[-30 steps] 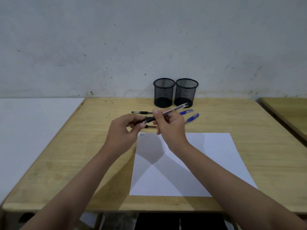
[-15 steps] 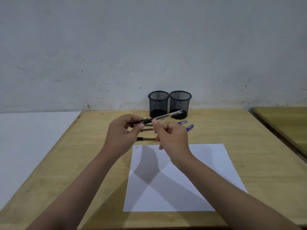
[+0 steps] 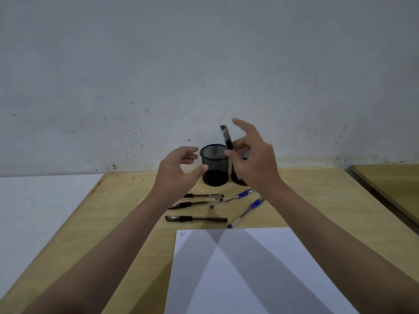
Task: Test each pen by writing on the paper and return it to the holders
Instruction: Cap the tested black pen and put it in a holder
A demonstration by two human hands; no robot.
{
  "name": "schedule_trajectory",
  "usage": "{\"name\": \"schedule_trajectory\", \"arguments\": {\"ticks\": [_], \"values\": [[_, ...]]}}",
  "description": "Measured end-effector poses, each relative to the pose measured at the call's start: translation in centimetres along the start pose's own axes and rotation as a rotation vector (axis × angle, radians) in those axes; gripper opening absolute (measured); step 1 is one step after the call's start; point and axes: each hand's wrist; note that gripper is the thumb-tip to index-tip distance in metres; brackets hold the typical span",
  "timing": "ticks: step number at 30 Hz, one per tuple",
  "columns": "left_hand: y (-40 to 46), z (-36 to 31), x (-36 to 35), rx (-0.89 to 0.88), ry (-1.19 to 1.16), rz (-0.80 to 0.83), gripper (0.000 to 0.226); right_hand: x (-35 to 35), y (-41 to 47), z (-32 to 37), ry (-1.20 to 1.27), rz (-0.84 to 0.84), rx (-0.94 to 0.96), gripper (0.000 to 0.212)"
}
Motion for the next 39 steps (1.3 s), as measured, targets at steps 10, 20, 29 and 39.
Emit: {"name": "schedule_trajectory", "arguments": {"ticks": [10,20,29,39], "values": [[4.3,4.7,-6.8,0.035,0.198,0.044,0.056,-3.8,6.2,-5.9,0.021,-0.003,-0.177,0.05],[3.8,4.7,-7.2,-0.003,0.156,-0.007,0.046,-4.7,3.6,-9.3,-0.251,0.018,-0.174,0.038],[-1.1,4.4,-1.5,0.063,0.286,0.12,0.062,-3.8,-3.7,-4.2,-0.211,0.18,-0.019,0.009],[-12.2,8.0,6.5,0.137,0.557,0.266,0.066,-5.4,-8.9,-1.1,-0.292,0.617,-0.229,0.025]]}}
Point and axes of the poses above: each hand's wrist, its own y-axis towards the middle knuckle, its own x-axis out of the back of the hand, z = x × y, and after that the axes turned 7 degrees about -z, right-handed
